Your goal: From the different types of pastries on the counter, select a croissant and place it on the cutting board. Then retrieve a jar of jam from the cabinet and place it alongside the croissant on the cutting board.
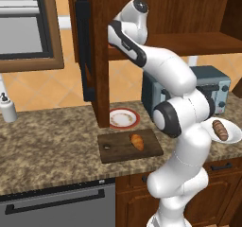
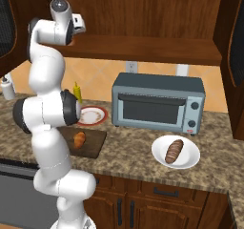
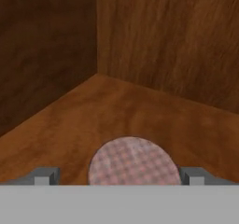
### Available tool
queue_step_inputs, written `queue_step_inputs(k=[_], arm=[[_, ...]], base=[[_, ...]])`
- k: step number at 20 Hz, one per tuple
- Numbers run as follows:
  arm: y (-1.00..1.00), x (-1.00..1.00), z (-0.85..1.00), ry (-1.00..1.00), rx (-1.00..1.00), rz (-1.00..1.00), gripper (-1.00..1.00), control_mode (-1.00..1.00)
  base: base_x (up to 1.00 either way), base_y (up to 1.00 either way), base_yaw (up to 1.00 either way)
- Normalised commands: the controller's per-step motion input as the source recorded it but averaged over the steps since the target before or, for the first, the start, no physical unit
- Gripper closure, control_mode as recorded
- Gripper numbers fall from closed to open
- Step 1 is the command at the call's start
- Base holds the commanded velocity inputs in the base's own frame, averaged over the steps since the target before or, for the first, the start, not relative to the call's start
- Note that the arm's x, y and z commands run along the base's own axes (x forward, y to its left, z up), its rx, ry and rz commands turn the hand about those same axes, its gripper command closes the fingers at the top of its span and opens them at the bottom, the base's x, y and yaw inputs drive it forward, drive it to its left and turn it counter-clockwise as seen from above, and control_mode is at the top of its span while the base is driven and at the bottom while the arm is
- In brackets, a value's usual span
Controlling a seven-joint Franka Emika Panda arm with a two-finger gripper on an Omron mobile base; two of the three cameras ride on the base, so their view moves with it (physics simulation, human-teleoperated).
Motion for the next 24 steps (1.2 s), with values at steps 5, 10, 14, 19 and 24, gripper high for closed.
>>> queue_step_inputs(k=[5, 10, 14, 19, 24], arm=[[-0.02, 0.14, 0.00, 0.00, 0.00, 0.00, -1.00, -1.00], [0.01, 0.01, -0.01, 0.00, 0.00, -0.01, -1.00, -1.00], [0.02, 0.00, -0.21, 0.00, 0.00, -0.01, -1.00, -1.00], [0.02, 0.02, -0.10, 0.00, 0.00, 0.00, 1.00, -1.00], [0.02, 0.02, -0.04, -0.01, 0.00, 0.00, 1.00, -1.00]], base=[[0.00, 0.00, 0.00], [0.00, 0.00, 0.00], [0.00, 0.00, 0.00], [0.00, 0.00, 0.00], [0.00, 0.00, 0.00]])
